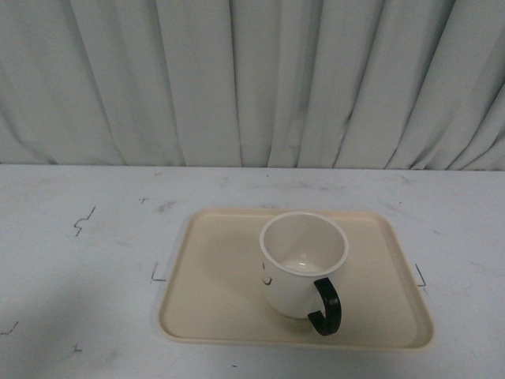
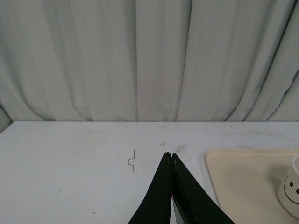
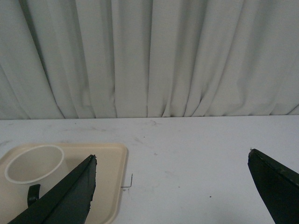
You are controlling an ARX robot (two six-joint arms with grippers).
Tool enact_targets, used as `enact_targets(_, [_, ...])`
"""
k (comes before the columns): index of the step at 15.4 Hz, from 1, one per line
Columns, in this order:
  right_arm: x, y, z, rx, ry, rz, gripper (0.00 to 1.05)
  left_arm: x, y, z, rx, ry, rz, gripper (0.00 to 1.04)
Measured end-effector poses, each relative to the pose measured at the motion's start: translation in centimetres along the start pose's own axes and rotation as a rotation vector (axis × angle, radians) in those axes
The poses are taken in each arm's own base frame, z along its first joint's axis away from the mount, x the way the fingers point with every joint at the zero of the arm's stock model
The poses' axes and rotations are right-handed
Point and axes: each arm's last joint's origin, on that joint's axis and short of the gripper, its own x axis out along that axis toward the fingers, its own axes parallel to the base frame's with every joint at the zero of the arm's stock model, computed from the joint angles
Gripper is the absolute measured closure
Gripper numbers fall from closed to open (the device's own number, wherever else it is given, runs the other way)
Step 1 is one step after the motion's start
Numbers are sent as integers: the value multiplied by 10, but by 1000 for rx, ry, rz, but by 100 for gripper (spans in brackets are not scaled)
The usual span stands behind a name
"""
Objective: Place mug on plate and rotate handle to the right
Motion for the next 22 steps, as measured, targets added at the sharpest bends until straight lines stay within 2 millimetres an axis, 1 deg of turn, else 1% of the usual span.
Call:
enact_targets(11, [0, 0, 0, 0, 0, 0, 6, -17, 0, 0, 0, -5, 0, 103])
enact_targets(12, [0, 0, 0, 0, 0, 0, 6, -19, 0, -1, 0, 8, 1, 103])
enact_targets(13, [0, 0, 0, 0, 0, 0, 6, -26, 0, -6, 0, 45, -3, 103])
enact_targets(14, [0, 0, 0, 1, 0, 0, 6, -28, 0, 0, 0, -16, -3, 103])
enact_targets(16, [0, 0, 0, 1, 1, 0, 6, -28, 0, -3, 0, 10, -1, 103])
enact_targets(17, [0, 0, 0, 1, 0, 0, 6, -28, 0, -3, 0, 5, -2, 81])
enact_targets(18, [13, -3, 7, 72, 407, 266, 6, -28, 0, -3, 0, 3, -5, 54])
enact_targets(19, [27, 3, 20, 78, 447, 397, 6, -28, 0, -3, 0, 6, -1, 43])
enact_targets(20, [43, 8, 35, 53, 451, 450, 6, -28, 0, -3, 0, 5, -1, 34])
enact_targets(21, [59, 11, 47, 34, 484, 463, 6, -28, 0, -3, 0, 5, -2, 25])
enact_targets(22, [76, 16, 53, -12, 503, 456, 6, -28, 0, -3, 0, 5, -2, 16])
